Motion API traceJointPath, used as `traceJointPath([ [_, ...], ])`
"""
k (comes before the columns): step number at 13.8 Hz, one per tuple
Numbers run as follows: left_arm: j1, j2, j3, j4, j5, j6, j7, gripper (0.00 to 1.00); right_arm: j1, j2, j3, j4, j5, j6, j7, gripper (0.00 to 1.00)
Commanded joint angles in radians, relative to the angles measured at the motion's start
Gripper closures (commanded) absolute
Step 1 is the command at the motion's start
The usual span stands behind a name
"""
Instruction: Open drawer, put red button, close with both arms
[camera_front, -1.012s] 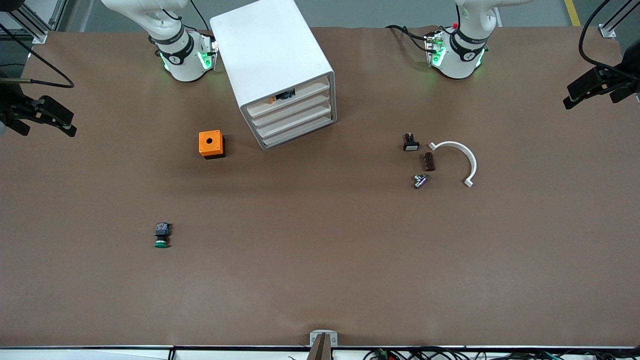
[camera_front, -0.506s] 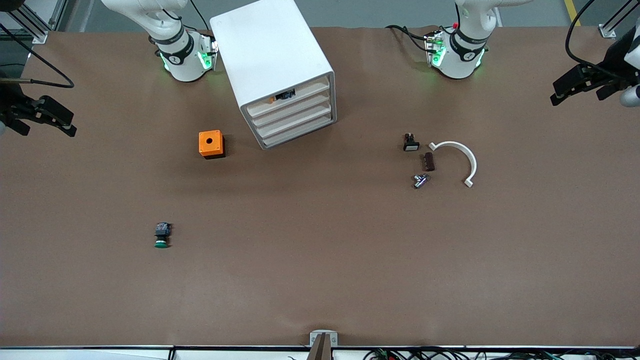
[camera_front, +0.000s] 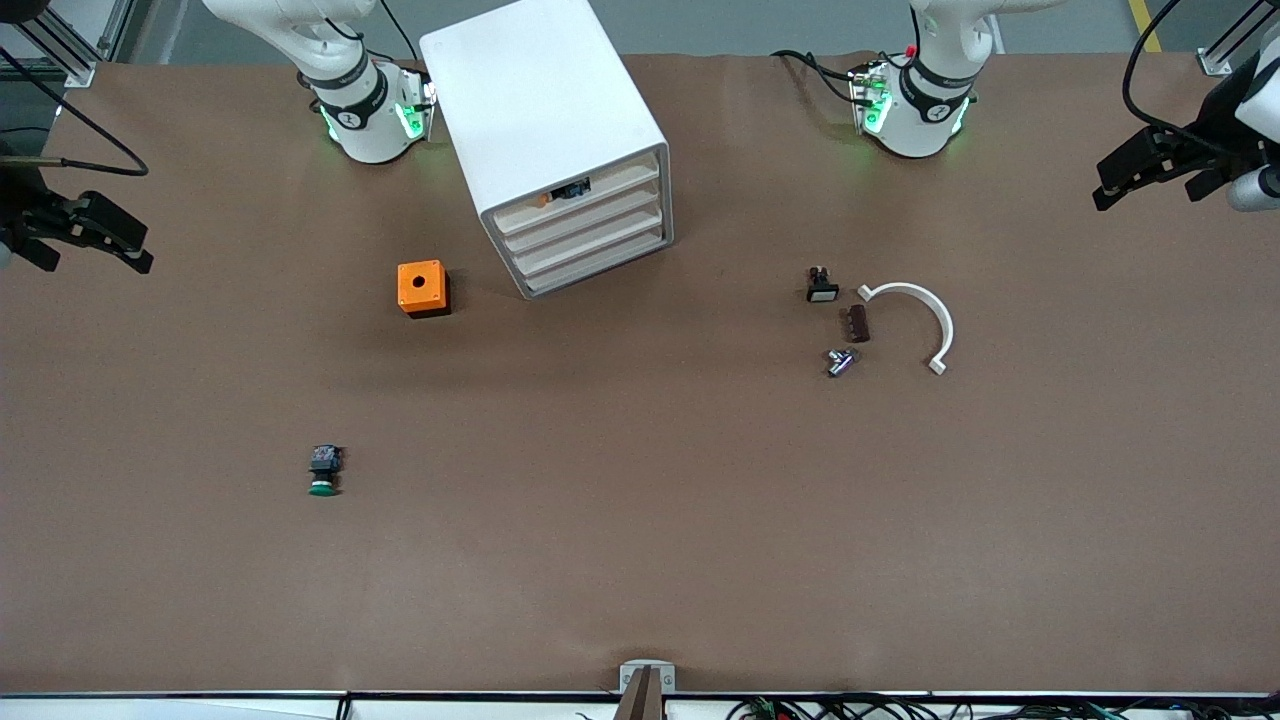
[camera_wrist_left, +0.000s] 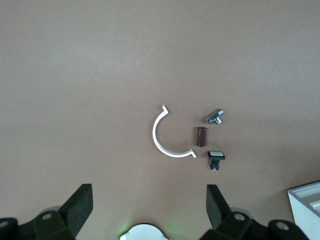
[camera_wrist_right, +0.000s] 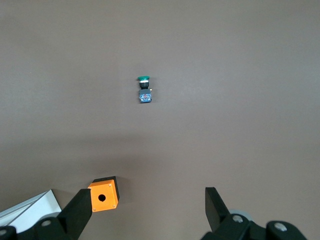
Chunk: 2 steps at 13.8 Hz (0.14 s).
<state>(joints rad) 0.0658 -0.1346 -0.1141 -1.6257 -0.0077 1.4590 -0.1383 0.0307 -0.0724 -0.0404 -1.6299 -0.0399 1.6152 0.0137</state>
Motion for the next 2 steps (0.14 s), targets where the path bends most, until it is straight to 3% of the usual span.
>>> traceJointPath([
  [1,0.003,-0.005,-0.002,0.001,0.000,0.006,0.017,0.00,-0.022,0.010,0.014,0.024,0.014,-0.017,-0.005,0.00],
  [2,0.002,-0.007,-0.002,0.001,0.000,0.006,0.014,0.00,-0.022,0.010,0.014,0.024,0.014,-0.017,-0.005,0.00],
])
